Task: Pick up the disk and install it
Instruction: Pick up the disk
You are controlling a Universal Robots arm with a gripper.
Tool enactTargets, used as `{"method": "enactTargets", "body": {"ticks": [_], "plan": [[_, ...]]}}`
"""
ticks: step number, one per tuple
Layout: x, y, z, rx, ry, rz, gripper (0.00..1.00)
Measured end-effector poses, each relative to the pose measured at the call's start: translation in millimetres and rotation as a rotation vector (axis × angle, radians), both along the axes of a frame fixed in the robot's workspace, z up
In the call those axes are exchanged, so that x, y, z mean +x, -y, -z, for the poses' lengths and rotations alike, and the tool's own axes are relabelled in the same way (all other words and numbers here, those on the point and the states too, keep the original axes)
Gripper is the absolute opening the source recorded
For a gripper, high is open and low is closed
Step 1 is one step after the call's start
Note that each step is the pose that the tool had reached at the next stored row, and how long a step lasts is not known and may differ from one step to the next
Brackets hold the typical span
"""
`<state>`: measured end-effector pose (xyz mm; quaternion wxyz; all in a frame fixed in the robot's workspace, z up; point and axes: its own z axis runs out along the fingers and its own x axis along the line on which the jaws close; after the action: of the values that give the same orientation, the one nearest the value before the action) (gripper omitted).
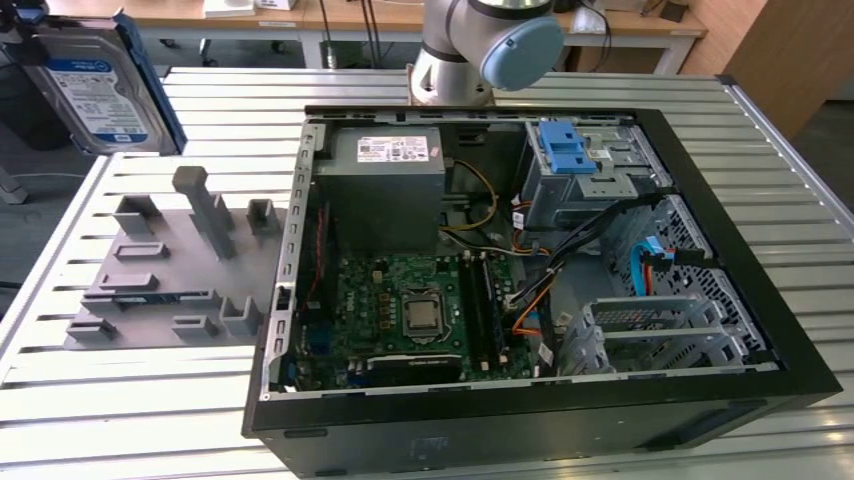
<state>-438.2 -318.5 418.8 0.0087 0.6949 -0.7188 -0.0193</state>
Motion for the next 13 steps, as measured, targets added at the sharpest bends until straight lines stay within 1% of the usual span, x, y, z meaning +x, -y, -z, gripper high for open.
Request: {"method": "enactTargets", "body": {"ticks": [13], "plan": [[0.0, -0.8, -8.3, 0.0, 0.0001, 0.0, 0.36]]}}
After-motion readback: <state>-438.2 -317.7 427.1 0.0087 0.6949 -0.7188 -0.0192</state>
